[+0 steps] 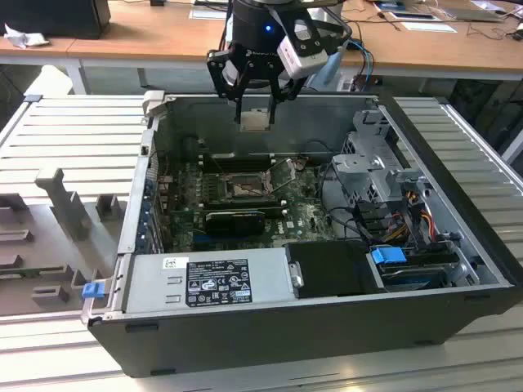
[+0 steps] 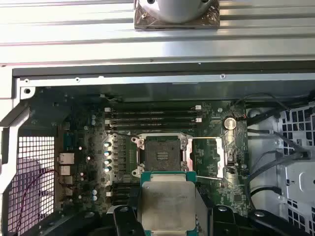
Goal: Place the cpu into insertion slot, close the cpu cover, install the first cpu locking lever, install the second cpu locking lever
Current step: 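Place the cpu into insertion slot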
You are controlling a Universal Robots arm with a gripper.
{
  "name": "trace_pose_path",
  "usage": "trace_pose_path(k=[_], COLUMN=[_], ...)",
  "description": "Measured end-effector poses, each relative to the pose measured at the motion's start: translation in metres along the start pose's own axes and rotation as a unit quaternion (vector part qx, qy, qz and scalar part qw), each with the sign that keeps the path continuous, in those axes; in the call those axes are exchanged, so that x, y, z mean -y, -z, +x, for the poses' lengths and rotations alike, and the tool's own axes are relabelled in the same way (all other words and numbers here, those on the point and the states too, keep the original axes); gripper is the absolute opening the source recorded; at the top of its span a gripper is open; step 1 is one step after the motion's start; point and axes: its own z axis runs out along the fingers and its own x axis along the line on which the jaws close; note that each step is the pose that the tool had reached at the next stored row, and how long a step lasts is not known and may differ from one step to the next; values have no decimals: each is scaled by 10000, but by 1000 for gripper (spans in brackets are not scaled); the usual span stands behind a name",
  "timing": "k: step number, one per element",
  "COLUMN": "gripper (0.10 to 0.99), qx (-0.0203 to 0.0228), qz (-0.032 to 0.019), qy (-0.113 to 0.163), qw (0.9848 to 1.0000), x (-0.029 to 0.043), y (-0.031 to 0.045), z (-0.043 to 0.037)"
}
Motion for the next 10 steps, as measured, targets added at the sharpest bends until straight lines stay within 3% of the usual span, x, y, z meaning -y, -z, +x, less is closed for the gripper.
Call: trace_pose_path(k=[5,10], gripper=[529,529], qx=[17,18], qz=[-4,-3], qy=[-196,-202], qw=[9998,9998], x=[0,5], y=[-1,-30], z=[4,4])
